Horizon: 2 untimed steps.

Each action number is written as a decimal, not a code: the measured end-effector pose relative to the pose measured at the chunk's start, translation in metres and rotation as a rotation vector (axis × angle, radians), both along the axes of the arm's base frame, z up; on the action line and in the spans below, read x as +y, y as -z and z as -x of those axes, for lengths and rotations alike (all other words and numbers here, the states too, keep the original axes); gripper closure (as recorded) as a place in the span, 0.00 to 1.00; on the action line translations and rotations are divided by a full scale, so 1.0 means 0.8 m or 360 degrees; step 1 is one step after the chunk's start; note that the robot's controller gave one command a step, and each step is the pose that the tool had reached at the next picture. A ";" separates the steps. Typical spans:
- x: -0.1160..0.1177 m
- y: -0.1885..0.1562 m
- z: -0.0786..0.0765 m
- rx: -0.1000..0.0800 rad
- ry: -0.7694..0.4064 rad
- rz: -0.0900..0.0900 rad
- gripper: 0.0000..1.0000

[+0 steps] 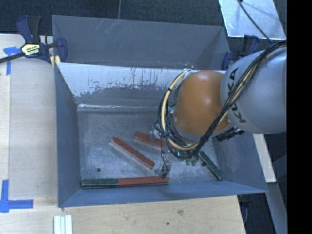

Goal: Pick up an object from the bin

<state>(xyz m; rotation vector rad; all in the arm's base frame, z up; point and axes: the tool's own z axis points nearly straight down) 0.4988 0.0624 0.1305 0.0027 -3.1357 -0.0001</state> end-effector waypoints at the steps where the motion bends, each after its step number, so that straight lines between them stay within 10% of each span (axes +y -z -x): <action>1: -0.032 0.077 -0.061 -0.0013 0.0157 0.0002 0.00; 2: -0.030 0.074 -0.062 -0.0017 0.0157 0.0000 1.00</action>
Offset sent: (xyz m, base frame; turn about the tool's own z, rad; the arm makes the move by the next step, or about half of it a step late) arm 0.0476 -0.0236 -0.0605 0.0983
